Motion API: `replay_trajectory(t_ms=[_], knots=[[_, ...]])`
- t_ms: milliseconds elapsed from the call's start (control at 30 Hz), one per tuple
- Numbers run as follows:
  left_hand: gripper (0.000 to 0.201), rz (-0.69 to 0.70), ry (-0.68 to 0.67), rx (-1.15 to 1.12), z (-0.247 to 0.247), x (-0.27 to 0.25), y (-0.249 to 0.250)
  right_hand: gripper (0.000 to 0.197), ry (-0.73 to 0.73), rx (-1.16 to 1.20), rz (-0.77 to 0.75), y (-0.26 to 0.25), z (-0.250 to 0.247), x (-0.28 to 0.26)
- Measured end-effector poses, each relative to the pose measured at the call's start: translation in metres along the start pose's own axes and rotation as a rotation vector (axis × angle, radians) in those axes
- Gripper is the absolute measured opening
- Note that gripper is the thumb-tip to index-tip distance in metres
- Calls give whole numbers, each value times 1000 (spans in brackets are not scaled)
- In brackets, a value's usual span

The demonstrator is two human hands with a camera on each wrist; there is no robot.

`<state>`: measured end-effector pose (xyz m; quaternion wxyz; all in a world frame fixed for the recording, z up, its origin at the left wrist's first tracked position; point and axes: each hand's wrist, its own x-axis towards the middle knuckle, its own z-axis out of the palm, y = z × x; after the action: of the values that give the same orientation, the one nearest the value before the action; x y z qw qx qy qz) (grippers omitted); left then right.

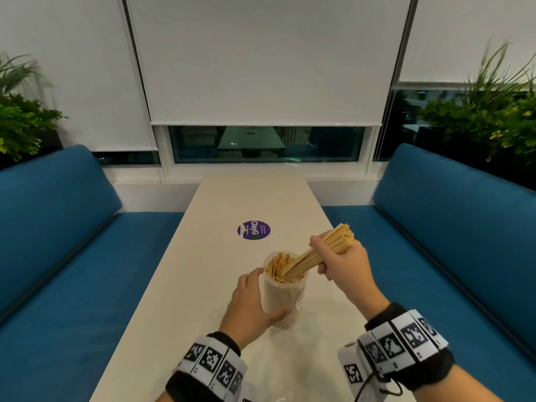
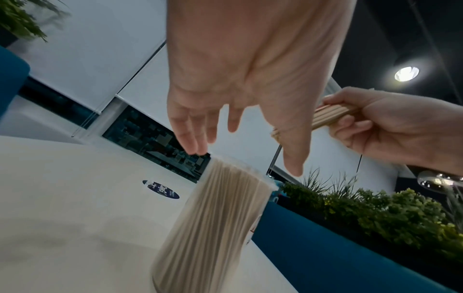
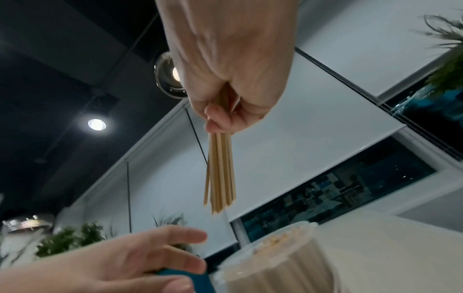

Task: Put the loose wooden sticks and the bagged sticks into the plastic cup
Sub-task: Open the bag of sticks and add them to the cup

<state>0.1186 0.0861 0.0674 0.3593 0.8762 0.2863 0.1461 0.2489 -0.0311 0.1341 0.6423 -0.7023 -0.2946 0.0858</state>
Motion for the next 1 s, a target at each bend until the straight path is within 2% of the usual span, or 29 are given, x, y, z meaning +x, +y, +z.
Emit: replay_trajectory(t_ms=[133,300,433,533,700,900,1000], knots=[[89,59,61,46,10,25,1,15,4,-31,-73,8,10,32],[75,97,36,279,25,44,-2,22,-76,-108,-61,27,25,55],[45,121,124,202,34,45,-8,19,-75,-109,32,41,29,68],[34,147,169,167,39,41,-13,16,-100,-90,75,44,32,75],[30,176,190,116,41,39,-18,17,-135,-38,88,41,31,80],[28,187,203,60,40,35,-18,28,-221,-255,139,46,36,89],[27,196,194,59,39,35,-20,24,-205,-349,143,45,38,96]])
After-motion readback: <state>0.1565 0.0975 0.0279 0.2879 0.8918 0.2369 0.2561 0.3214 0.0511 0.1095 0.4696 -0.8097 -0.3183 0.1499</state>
